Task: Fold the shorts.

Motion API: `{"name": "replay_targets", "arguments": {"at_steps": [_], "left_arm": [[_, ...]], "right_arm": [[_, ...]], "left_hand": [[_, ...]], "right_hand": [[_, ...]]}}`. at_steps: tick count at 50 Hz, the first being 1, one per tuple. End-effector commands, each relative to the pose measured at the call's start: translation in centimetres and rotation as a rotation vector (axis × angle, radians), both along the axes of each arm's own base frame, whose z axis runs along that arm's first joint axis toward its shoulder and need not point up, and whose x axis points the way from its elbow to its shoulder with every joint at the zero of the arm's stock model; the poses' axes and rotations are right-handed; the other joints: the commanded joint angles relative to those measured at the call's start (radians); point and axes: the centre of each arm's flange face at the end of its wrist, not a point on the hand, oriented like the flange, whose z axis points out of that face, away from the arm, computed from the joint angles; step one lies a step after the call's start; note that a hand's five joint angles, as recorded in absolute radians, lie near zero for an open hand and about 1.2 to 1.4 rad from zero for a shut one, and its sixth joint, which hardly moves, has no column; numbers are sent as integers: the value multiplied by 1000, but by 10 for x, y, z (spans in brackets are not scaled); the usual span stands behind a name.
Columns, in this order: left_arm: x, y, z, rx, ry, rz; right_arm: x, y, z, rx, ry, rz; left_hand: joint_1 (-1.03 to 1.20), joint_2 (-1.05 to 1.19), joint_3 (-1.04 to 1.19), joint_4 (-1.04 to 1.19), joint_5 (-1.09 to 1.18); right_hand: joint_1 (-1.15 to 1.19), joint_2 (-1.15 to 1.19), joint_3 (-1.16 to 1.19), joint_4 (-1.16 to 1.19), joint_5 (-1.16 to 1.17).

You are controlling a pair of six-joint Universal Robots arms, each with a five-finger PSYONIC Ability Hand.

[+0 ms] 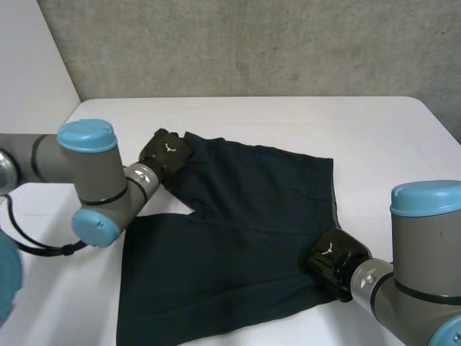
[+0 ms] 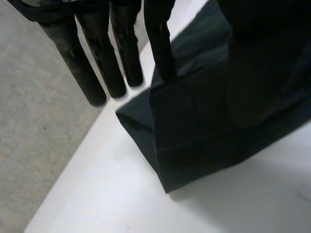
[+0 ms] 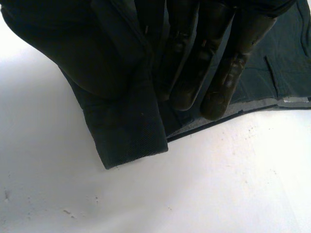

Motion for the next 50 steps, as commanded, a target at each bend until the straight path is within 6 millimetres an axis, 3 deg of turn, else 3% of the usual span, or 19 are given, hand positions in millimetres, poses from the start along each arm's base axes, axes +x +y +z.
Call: {"name": "replay_targets", "arguments": {"at_steps": [1,12,16,19,21,22,27,31,32,35,39,43,50], "left_arm": [[12,-23,-14,48,-1,70],[39,-16,-25,92,-102,328],[39,-13,-24,97,-106,327],[39,-12,-21,92,-101,336],[38,-10,-19,94,-99,335],[34,14,18,73,-62,312],[45,38,52,75,33,335],[55,72,67,133,122,346],[59,91,69,176,143,346],[63,121,69,252,157,339],[72,177,54,429,123,337],[78,211,45,521,108,333],[87,238,45,561,160,340]], "right_arm": [[0,-1,-1,-3,-1,-3],[0,-2,0,-9,-1,-9],[0,-2,0,-9,-7,-13],[1,-3,-1,7,-29,-36],[1,-4,-2,17,-37,-48],[3,-4,1,21,-69,-59],[6,-9,5,26,-119,-94],[10,-19,13,45,-220,-158],[12,-21,14,56,-249,-170],[20,-29,18,109,-364,-206],[23,-39,21,170,-478,-265],[21,-53,21,186,-556,-338],[11,-70,14,199,-610,-429]], "left_hand": [[824,849,849,846,847],[824,849,849,846,847],[824,849,849,846,847],[728,753,753,750,750],[514,539,539,537,537],[-256,-231,-231,-234,-233],[-247,-222,-222,-225,-225],[-235,-210,-210,-213,-213],[-235,-210,-210,-213,-213],[-244,-219,-219,-222,-222],[-288,-263,-263,-266,-266],[-288,-263,-263,-266,-266],[-285,-260,-260,-263,-263]], "right_hand": [[420,220,203,203,233],[420,220,203,203,233],[420,220,203,203,233],[420,220,203,203,233],[420,220,203,203,233],[420,220,203,203,233],[420,220,203,203,233],[420,220,203,203,233],[420,220,203,203,233],[420,220,203,203,233],[420,220,203,203,233],[420,220,203,203,233],[420,220,203,203,233]]}}
